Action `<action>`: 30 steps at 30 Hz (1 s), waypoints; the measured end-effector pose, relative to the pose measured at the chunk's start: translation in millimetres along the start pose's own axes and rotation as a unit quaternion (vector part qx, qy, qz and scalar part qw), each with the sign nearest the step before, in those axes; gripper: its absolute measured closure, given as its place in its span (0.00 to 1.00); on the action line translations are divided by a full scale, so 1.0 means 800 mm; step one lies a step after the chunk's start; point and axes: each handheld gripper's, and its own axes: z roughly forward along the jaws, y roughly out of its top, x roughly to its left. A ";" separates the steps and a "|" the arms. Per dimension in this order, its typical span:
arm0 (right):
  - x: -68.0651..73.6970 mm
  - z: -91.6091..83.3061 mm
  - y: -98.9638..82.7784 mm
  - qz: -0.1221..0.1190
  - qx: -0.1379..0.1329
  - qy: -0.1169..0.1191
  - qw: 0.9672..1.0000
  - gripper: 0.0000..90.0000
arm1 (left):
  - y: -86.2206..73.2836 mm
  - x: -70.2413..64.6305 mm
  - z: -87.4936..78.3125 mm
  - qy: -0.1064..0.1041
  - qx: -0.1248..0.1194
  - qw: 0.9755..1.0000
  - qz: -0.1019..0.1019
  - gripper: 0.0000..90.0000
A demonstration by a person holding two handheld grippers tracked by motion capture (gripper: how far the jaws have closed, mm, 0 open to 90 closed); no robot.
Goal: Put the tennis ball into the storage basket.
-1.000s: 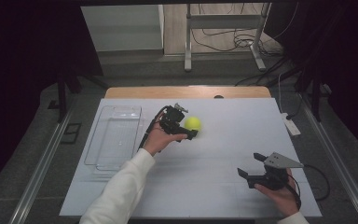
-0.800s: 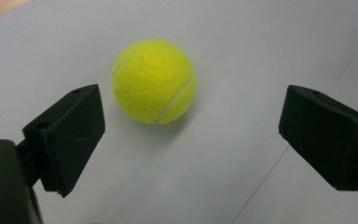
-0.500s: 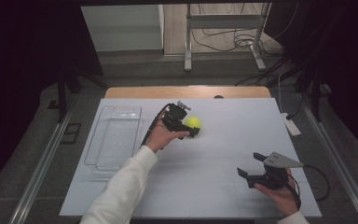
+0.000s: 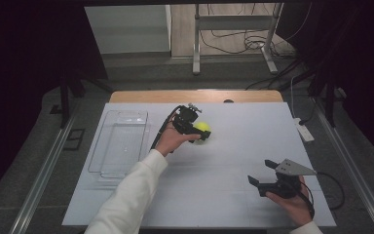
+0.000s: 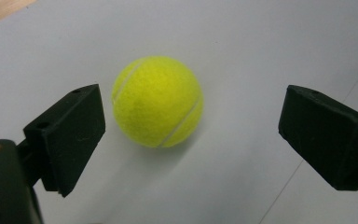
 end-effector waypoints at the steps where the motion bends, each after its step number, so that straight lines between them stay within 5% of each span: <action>1: 0.000 0.000 0.000 0.000 0.000 0.000 1.000 0.13 | 0.001 0.001 0.001 0.001 0.001 1.000 -0.002 0.09; 30: -0.001 0.001 0.000 -0.001 0.003 -0.001 1.000 0.13 | 0.006 0.018 0.031 0.010 0.022 0.999 -0.022 0.10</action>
